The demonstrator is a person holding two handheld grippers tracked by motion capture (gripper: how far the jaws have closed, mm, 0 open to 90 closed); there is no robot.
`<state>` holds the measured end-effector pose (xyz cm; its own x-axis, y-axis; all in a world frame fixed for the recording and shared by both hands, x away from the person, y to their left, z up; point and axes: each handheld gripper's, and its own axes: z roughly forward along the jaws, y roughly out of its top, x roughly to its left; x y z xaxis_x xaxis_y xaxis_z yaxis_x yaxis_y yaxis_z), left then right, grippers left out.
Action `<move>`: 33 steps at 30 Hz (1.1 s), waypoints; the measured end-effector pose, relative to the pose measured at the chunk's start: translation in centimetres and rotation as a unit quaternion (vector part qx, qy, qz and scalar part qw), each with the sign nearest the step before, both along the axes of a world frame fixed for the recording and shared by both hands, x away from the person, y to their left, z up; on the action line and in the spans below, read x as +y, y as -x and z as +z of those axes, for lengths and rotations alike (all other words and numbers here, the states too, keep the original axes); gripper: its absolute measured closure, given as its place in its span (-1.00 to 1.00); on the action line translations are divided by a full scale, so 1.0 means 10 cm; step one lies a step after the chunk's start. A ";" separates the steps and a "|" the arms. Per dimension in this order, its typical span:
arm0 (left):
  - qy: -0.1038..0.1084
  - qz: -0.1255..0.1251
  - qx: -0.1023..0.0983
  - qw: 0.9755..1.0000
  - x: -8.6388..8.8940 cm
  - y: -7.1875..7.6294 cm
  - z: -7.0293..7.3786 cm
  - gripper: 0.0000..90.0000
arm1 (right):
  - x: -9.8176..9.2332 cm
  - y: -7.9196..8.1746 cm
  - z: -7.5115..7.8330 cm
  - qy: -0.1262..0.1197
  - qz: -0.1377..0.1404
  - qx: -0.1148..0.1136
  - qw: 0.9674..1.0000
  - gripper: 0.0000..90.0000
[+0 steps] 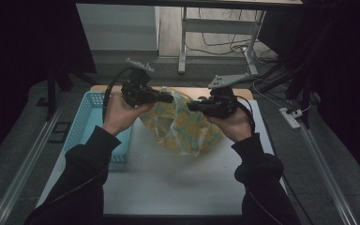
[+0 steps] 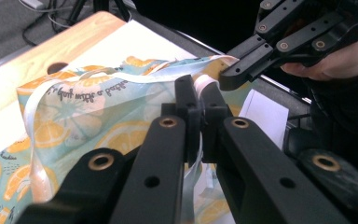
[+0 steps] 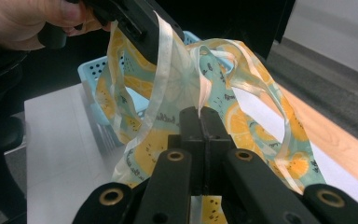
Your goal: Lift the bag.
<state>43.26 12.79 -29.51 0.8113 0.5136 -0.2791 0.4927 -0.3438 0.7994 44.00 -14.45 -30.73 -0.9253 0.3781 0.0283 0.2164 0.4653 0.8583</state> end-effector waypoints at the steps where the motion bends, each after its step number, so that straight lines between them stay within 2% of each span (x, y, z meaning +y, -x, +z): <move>1: 0.002 0.001 -0.003 1.000 0.01 0.00 0.03 0.99 | 0.00 0.00 0.02 -0.002 -0.001 -0.001 1.000 1.00; 6: 0.008 0.008 -0.014 1.000 0.03 -0.01 0.17 0.99 | 0.01 0.00 0.13 -0.007 -0.002 -0.008 1.000 1.00; 12: 0.028 0.015 -0.028 0.999 0.08 0.01 0.35 0.99 | 0.02 0.04 0.29 -0.012 -0.003 -0.021 1.000 1.00; 19: 0.033 0.021 -0.044 0.998 0.08 0.02 0.51 0.99 | 0.03 0.06 0.45 -0.012 -0.009 -0.037 0.999 1.00; 22: 0.034 0.026 -0.047 0.998 0.06 -0.02 0.50 0.99 | 0.04 0.05 0.47 -0.011 -0.012 -0.038 0.999 1.00; 26: 0.032 0.040 -0.048 0.998 0.04 -0.11 0.45 0.98 | 0.08 -0.01 0.42 0.003 -0.025 -0.040 0.999 1.00; 29: 0.011 0.054 -0.059 0.997 0.01 -0.18 0.40 0.98 | 0.11 -0.07 0.36 0.007 -0.035 -0.038 0.999 1.00; 33: -0.004 0.067 -0.058 0.996 -0.02 -0.28 0.28 0.97 | 0.16 -0.18 0.26 0.018 -0.050 -0.038 0.998 1.00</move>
